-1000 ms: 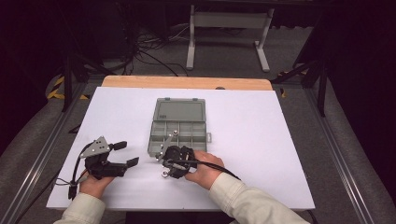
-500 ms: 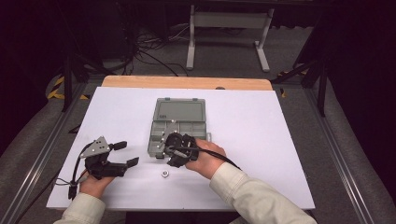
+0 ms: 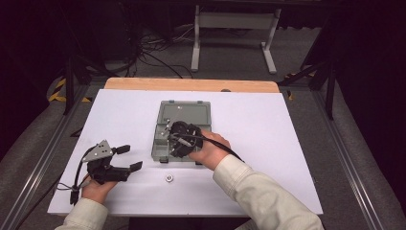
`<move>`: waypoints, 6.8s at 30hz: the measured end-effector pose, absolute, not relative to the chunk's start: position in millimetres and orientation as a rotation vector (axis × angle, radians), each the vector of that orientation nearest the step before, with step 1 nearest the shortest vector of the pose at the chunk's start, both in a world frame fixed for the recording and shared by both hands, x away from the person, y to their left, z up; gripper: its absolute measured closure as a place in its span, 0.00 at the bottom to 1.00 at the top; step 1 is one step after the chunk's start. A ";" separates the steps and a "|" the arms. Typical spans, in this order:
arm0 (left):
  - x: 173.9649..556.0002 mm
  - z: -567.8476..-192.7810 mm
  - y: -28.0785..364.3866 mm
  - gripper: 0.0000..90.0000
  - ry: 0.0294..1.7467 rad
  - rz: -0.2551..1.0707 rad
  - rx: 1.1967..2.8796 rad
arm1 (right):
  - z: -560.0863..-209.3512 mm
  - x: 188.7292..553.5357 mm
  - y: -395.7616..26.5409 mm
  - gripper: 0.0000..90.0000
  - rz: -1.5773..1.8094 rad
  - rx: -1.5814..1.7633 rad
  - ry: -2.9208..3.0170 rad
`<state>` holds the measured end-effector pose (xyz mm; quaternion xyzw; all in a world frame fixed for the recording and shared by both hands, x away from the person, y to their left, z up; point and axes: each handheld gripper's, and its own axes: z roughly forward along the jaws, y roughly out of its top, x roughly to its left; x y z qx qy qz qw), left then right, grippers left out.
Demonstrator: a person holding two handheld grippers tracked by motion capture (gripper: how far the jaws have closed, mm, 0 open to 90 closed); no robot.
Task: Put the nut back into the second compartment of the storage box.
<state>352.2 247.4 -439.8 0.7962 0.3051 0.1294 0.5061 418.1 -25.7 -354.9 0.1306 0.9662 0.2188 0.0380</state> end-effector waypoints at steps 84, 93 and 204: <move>352.0 -438.9 248.3 0.20 0.733 0.308 1.912 | -396.5 522.3 -14.1 0.77 0.573 0.741 2.876; 352.7 -439.5 247.9 0.20 0.728 0.306 1.913 | -398.0 519.2 -11.5 0.75 0.569 0.719 2.870; 355.4 -439.4 251.9 0.19 0.728 0.321 1.875 | -429.4 366.7 3.4 0.57 0.528 0.255 3.043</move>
